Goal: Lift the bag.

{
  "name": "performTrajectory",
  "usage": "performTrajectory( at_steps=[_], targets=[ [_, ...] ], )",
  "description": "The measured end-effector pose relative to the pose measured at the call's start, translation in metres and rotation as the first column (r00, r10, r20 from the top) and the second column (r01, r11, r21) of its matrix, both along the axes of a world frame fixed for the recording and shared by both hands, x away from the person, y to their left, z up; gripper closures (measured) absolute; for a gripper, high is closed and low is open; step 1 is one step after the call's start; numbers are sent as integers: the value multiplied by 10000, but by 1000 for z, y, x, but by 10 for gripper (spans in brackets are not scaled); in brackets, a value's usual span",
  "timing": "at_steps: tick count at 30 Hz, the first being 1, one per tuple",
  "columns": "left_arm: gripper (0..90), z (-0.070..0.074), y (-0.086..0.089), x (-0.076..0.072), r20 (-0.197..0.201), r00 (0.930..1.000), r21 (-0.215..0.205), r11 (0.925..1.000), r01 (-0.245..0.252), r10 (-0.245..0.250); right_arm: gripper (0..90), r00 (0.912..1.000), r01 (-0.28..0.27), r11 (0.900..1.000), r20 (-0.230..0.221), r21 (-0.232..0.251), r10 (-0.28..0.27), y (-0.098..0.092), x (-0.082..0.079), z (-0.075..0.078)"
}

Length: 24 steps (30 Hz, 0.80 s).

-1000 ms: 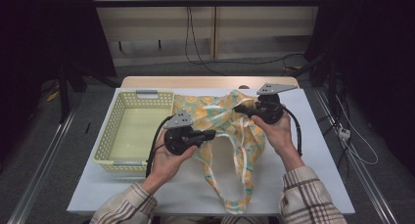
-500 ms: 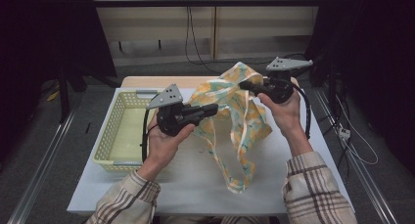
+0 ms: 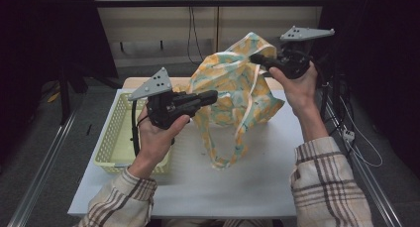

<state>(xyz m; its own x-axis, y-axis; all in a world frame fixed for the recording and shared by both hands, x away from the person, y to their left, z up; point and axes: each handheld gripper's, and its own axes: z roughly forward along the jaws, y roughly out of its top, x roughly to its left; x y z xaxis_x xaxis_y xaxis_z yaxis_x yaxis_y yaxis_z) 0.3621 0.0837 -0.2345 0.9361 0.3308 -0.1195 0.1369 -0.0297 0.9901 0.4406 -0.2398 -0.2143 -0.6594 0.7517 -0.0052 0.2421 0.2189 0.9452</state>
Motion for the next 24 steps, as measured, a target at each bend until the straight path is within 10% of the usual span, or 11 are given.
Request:
performTrajectory(
  at_steps=[6, 24],
  targets=[
    [900, 16, 5, 4, -105, 9999, -304, 9995, 50, -53, 900, 9993, 208, 9998, 323, 37, -209, -5, 4, 16],
    [900, -41, 1, 16, -552, 9940, 1509, 9849, -849, 941, 900, 9921, 423, 9991, -1175, -84, -430, 5, 38, -53]
  ],
)
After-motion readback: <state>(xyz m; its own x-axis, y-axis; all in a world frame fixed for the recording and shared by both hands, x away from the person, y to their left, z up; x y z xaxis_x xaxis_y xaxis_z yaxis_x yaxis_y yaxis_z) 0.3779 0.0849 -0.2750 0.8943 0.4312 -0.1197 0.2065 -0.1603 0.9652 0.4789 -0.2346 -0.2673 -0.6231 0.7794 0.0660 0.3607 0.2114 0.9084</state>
